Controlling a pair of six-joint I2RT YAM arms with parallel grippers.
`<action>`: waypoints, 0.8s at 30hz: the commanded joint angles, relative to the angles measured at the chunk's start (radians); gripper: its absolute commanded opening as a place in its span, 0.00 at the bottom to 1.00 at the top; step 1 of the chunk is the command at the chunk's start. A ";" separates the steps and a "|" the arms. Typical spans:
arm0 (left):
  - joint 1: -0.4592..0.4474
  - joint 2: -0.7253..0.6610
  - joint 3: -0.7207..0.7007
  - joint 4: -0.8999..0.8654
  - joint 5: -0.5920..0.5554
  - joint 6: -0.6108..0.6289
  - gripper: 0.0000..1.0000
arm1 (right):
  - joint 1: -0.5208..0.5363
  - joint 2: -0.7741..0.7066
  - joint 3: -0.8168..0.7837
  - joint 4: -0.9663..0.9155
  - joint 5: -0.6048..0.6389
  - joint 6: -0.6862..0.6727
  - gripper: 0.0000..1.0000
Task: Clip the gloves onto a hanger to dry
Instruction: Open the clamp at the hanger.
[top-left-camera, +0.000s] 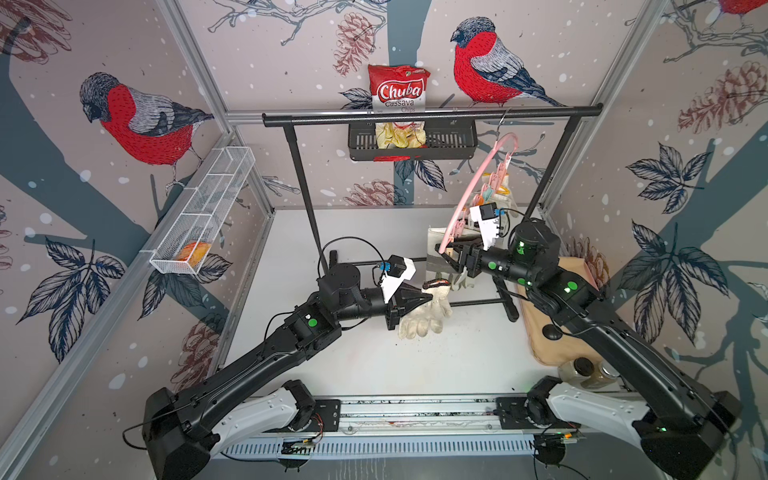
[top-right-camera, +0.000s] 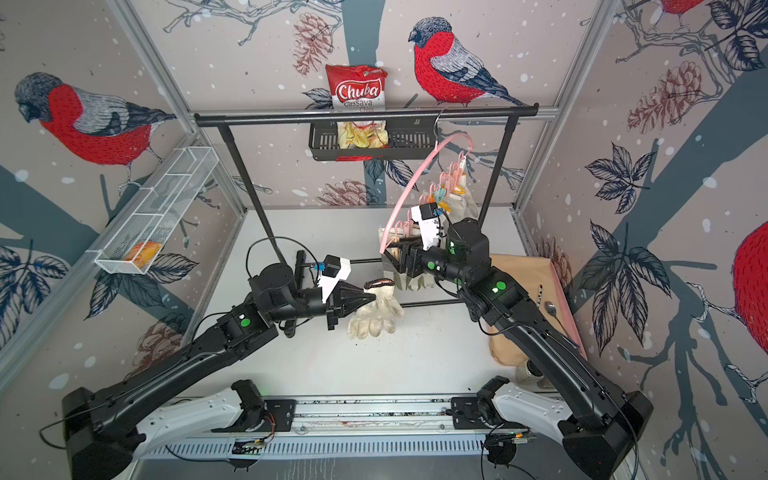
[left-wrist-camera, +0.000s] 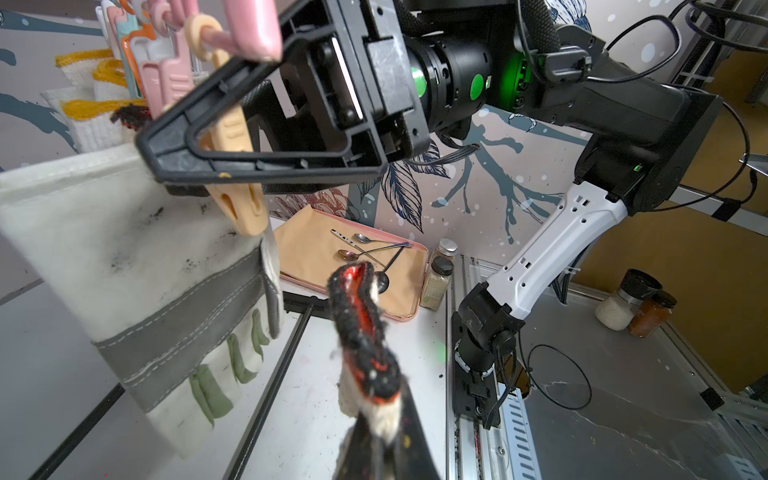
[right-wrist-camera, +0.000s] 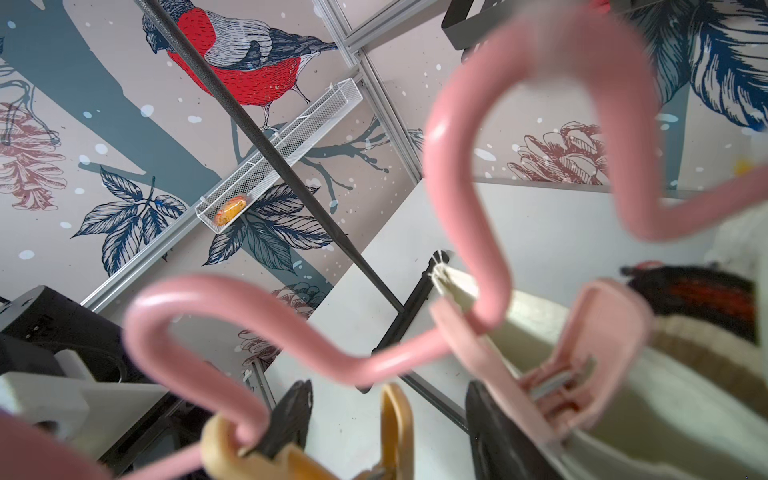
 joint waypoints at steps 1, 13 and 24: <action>0.001 0.006 0.014 0.013 -0.004 0.008 0.00 | -0.002 0.012 0.012 0.074 -0.052 -0.020 0.61; 0.000 0.011 0.019 0.003 -0.007 0.011 0.00 | -0.024 0.046 0.017 0.129 -0.112 -0.030 0.61; 0.001 0.010 0.024 -0.006 -0.010 0.013 0.00 | -0.028 0.087 0.051 0.141 -0.146 -0.046 0.63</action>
